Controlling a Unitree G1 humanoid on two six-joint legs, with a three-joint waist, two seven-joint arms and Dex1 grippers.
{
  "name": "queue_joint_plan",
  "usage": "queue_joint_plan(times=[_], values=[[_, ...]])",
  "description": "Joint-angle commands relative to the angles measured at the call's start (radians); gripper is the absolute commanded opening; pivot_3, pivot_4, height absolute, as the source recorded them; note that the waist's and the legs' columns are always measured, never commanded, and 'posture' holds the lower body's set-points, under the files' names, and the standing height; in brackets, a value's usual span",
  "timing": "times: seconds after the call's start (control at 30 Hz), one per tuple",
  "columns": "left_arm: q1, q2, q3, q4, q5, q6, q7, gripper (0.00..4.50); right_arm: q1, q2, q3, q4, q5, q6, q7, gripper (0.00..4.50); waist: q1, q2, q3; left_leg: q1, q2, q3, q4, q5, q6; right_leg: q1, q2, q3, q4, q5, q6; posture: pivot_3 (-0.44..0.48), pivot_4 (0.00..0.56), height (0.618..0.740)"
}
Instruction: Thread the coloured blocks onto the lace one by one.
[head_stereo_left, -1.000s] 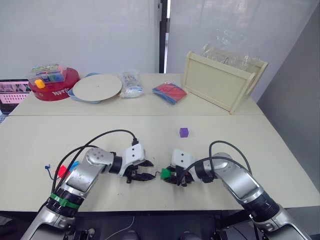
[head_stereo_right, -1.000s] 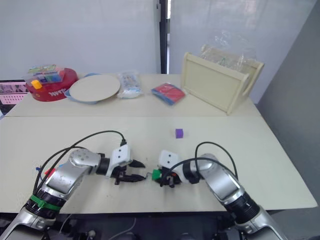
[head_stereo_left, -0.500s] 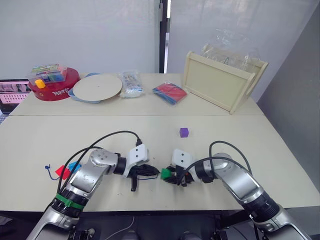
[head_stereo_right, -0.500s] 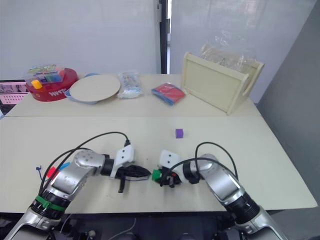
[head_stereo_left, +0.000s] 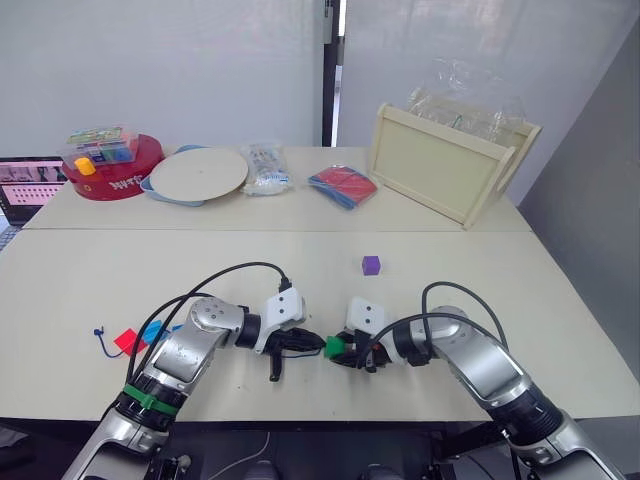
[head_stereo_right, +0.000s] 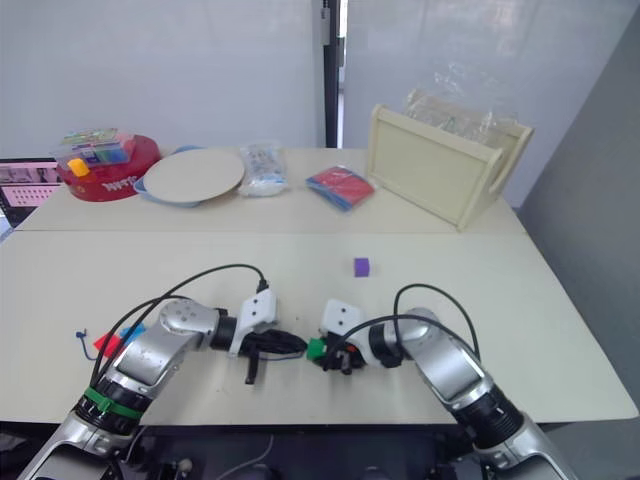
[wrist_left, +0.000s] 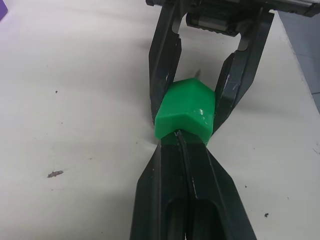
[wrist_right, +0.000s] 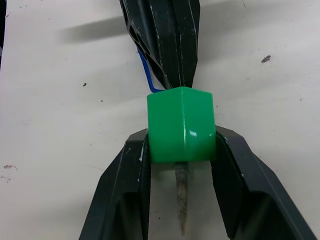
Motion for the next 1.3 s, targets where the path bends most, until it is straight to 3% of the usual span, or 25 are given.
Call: queue_joint_plan(times=[0.03, 0.1, 0.13, 0.4, 0.87, 1.3], values=[[-0.022, 0.018, 0.047, -0.053, -0.025, -0.009, 0.012, 0.0, 0.021, -0.004, 0.025, 0.003, -0.003, 0.016, -0.008, 1.2, -0.001, 0.0, 0.0, 0.0, 0.0, 0.0, 0.0, 0.0, 0.0, 0.0, 0.0, 0.0, 0.0, 0.0, 0.0, 0.0, 0.15, 0.74], [-0.004, 0.042, 0.064, -0.076, -0.04, -0.001, 0.007, 0.0, 0.021, -0.004, 0.026, 0.007, -0.004, 0.013, -0.011, 1.2, -0.002, 0.0, 0.0, 0.0, 0.0, 0.0, 0.0, 0.0, 0.0, 0.0, 0.0, 0.0, 0.0, 0.0, 0.0, 0.0, 0.15, 0.74], [0.007, 0.05, 0.073, -0.086, -0.044, -0.004, 0.01, 0.25, 0.02, -0.005, 0.027, 0.008, -0.004, 0.012, -0.011, 1.2, -0.002, 0.0, 0.0, 0.0, 0.0, 0.0, 0.0, 0.0, 0.0, 0.0, 0.0, 0.0, 0.0, 0.0, 0.0, 0.0, 0.15, 0.74], [0.087, 0.093, 0.091, -0.132, -0.059, 0.018, 0.03, 2.8, 0.019, 0.004, 0.032, 0.012, -0.003, 0.012, -0.018, 1.2, -0.003, 0.0, 0.0, 0.0, 0.0, 0.0, -0.001, 0.0, 0.0, 0.0, 0.0, 0.0, 0.0, 0.0, 0.0, 0.0, 0.15, 0.74], [0.16, 0.065, 0.031, -0.015, 0.082, -0.21, 0.125, 2.82, 0.029, -0.021, 0.047, -0.04, -0.011, 0.06, -0.033, 1.2, -0.003, 0.0, 0.0, 0.001, 0.0, 0.0, -0.001, 0.0, 0.0, 0.0, 0.0, 0.0, 0.0, 0.0, 0.0, 0.0, 0.15, 0.74], [0.157, 0.064, 0.047, -0.019, 0.032, -0.185, 0.102, 2.82, -0.133, -0.09, 0.193, -0.05, -0.108, 0.148, -0.004, 1.2, -0.001, 0.0, 0.0, 0.001, 0.0, 0.0, -0.001, 0.0, 0.0, 0.0, -0.001, 0.0, 0.0, 0.0, 0.0, 0.0, 0.15, 0.74]])
